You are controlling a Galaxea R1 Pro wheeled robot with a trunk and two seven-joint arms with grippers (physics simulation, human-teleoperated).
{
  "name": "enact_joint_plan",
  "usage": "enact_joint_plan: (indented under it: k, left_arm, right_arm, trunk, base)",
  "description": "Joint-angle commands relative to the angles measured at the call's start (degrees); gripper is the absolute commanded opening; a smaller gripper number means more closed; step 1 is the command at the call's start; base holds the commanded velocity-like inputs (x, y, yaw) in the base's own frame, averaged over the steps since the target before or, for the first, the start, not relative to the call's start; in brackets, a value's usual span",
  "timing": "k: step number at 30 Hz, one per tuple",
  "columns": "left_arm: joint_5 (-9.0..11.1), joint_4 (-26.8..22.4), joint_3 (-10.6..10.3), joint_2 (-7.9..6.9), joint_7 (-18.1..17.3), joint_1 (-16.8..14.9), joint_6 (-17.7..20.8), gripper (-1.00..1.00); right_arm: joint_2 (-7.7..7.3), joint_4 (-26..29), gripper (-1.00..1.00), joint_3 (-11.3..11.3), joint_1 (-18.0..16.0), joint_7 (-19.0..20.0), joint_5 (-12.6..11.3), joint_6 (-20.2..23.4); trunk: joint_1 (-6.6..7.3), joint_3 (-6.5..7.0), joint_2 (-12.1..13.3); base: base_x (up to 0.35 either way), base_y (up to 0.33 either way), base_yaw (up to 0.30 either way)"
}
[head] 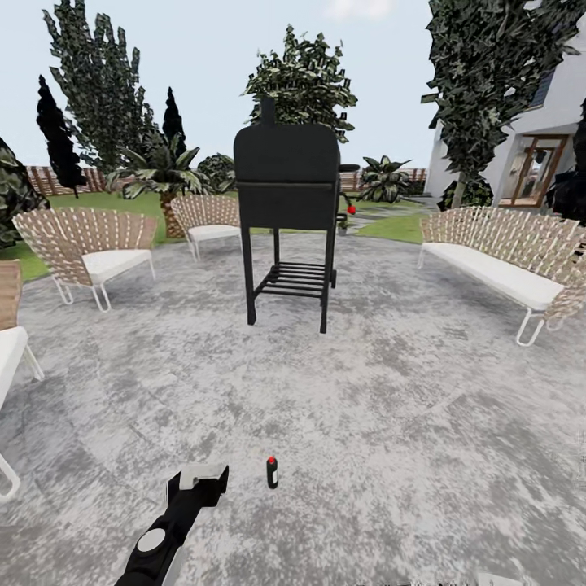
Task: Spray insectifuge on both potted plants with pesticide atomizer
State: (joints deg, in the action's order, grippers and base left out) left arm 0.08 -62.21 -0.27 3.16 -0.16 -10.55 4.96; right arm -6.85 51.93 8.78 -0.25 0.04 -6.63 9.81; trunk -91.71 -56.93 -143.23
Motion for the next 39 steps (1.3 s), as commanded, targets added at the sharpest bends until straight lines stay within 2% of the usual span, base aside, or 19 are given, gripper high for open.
enact_joint_plan:
  k: [1,22,34,38,39]
  left_arm:
    - [0.0,-0.1,0.0,0.00,0.0,0.0,0.3,1.00]
    - [-0.1,-0.1,-0.1,0.00,0.0,0.0,0.3,1.00]
    - [-0.2,-0.1,0.1,-0.09,0.0,0.0,0.3,1.00]
    - [-0.6,-0.1,0.2,-0.21,0.0,0.0,0.3,1.00]
    - [-1.5,-0.1,0.2,-0.23,0.0,0.0,0.3,1.00]
  right_arm:
    - [0.00,0.1,1.00,0.0,0.0,0.0,-0.6,0.3]
    - [0.00,0.2,1.00,0.0,0.0,-0.1,-0.6,0.3]
    - [0.16,0.1,1.00,-0.1,0.0,-0.1,-0.5,0.3]
    - [0.29,0.1,1.00,-0.4,0.0,-0.1,-0.1,0.3]
    - [0.27,0.1,1.00,-0.4,0.0,0.0,-0.1,0.9]
  trunk:
    - [0.01,-0.04,0.0]
    - [0.01,0.02,0.0]
    - [0.01,0.28,0.0]
    - [0.01,0.28,0.0]
    - [0.01,0.28,0.0]
  base:
    - [0.005,0.077,-0.262]
    - [0.001,0.007,-0.038]
    - [0.008,-0.062,-0.132]
    - [0.122,0.062,-0.007]
    - [0.052,0.026,-0.002]
